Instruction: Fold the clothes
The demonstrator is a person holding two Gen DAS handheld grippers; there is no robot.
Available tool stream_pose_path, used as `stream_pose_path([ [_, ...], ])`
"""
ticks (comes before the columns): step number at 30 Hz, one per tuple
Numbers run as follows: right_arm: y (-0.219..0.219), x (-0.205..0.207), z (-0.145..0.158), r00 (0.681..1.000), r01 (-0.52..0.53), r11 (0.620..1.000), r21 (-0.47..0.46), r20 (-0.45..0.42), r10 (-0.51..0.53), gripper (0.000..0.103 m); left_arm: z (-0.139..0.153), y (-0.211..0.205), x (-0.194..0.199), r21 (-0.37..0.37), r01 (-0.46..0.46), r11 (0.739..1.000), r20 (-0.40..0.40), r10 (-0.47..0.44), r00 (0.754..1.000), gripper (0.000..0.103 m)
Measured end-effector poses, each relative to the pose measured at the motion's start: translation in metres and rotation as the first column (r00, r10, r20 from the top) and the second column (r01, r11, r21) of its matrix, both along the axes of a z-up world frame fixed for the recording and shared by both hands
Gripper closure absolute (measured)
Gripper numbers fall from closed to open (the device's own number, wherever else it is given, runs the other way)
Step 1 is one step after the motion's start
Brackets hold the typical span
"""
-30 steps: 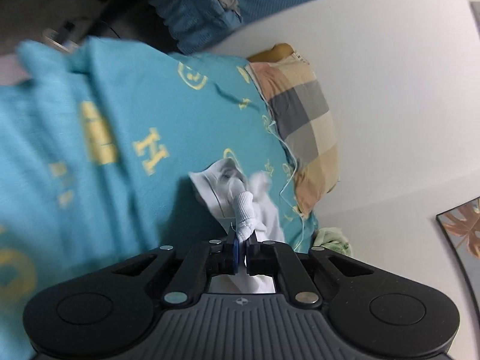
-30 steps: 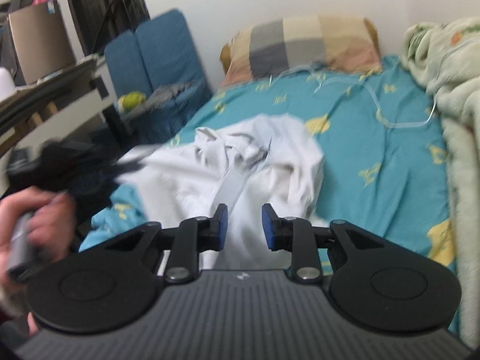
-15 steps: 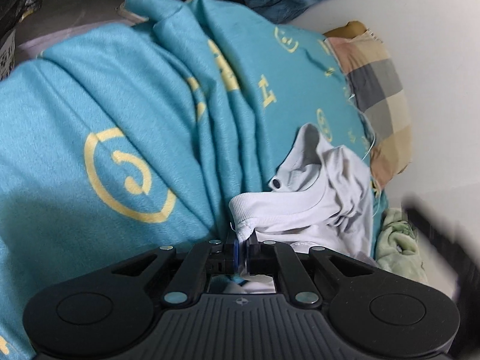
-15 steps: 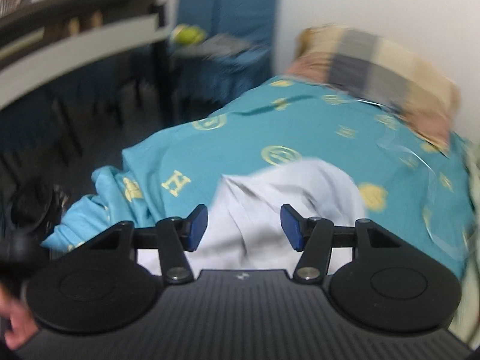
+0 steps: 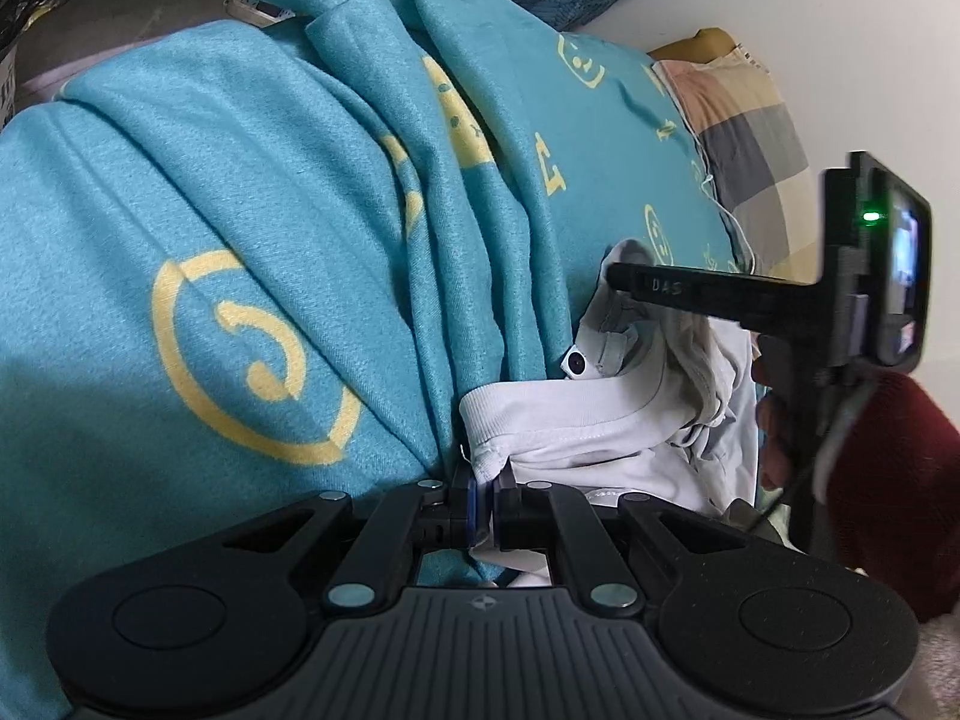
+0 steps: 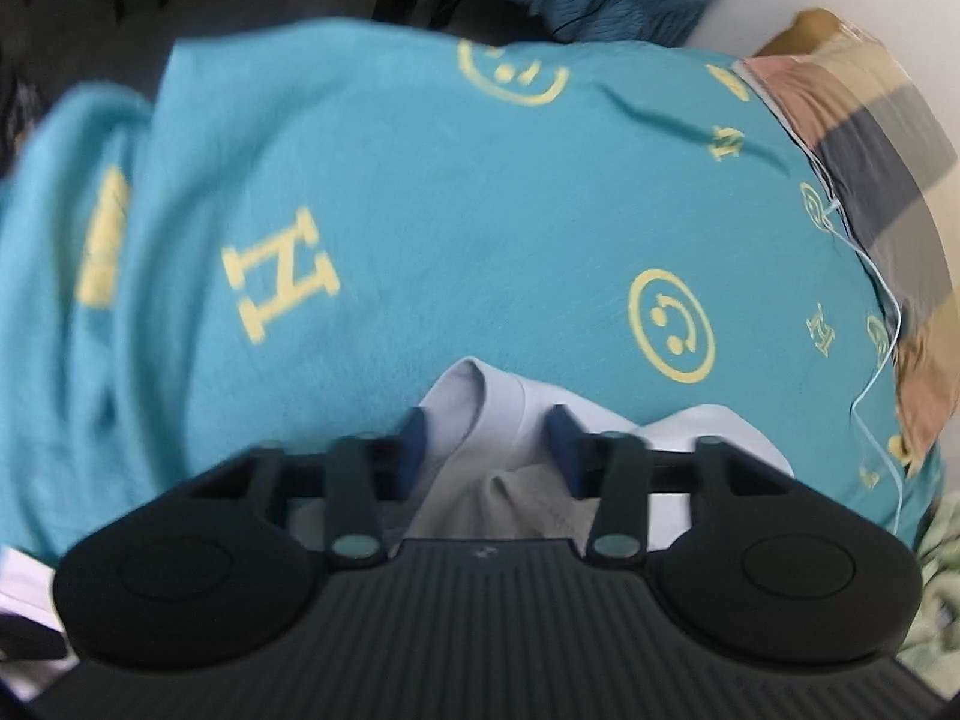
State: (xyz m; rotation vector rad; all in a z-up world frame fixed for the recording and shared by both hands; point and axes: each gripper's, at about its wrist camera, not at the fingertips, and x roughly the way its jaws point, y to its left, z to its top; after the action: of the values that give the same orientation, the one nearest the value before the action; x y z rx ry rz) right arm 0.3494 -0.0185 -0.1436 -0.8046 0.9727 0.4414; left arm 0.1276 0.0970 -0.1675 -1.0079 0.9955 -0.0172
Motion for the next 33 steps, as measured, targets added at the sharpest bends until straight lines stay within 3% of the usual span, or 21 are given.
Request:
stream_pose_path([
  [1, -0.001, 0.000, -0.003, 1.000, 0.010, 1.000, -0.001, 0.008, -0.010, 0.094, 0.000, -0.001, 0.001, 0.005, 0.001, 1.000, 0.003, -0.001, 1.000, 0.098],
  [2, -0.002, -0.002, -0.004, 0.999, 0.026, 1.000, -0.003, 0.021, -0.026, 0.097, 0.001, -0.001, 0.002, 0.013, 0.002, 1.000, 0.008, -0.002, 1.000, 0.098],
  [6, -0.021, -0.020, 0.010, 0.989, 0.090, 0.995, 0.041, 0.111, -0.094, 0.097, 0.011, -0.001, 0.003, 0.056, -0.009, 0.998, 0.049, 0.007, 0.999, 0.099],
  [9, -0.058, -0.044, 0.049, 0.955, 0.198, 0.962, 0.187, 0.186, -0.233, 0.097, 0.025, -0.002, 0.002, 0.096, -0.025, 0.995, 0.118, 0.013, 0.993, 0.099],
  [13, -0.121, -0.099, 0.104, 0.878, 0.300, 0.854, 0.426, 0.227, -0.421, 0.097, 0.052, -0.005, -0.005, 0.130, -0.037, 0.991, 0.252, 0.003, 0.968, 0.099],
  [16, -0.165, -0.153, 0.131, 0.824, 0.329, 0.760, 0.561, 0.222, -0.521, 0.097, 0.072, -0.015, -0.010, 0.163, -0.026, 0.986, 0.351, -0.033, 0.936, 0.099],
  [18, -0.186, -0.190, 0.138, 0.797, 0.321, 0.718, 0.618, 0.233, -0.557, 0.097, 0.085, -0.030, -0.015, 0.213, -0.004, 0.977, 0.399, -0.083, 0.913, 0.099],
  [23, -0.234, -0.273, 0.120, 0.723, 0.347, 0.567, 0.747, 0.172, -0.669, 0.097, 0.106, -0.065, -0.031, 0.336, 0.053, 0.940, 0.458, -0.212, 0.863, 0.099],
  [25, -0.245, -0.297, 0.104, 0.700, 0.367, 0.512, 0.777, 0.132, -0.702, 0.097, 0.108, -0.078, -0.039, 0.388, 0.069, 0.919, 0.449, -0.254, 0.857, 0.099],
  [30, -0.245, -0.301, 0.087, 0.714, 0.371, 0.489, 0.789, 0.094, -0.694, 0.097, 0.111, -0.106, -0.057, 0.497, 0.106, 0.861, 0.413, -0.343, 0.844, 0.099],
  [33, -0.249, -0.300, 0.079, 0.712, 0.363, 0.476, 0.801, 0.091, -0.696, 0.097, 0.110, -0.110, -0.064, 0.526, 0.105, 0.844, 0.404, -0.356, 0.843, 0.099],
])
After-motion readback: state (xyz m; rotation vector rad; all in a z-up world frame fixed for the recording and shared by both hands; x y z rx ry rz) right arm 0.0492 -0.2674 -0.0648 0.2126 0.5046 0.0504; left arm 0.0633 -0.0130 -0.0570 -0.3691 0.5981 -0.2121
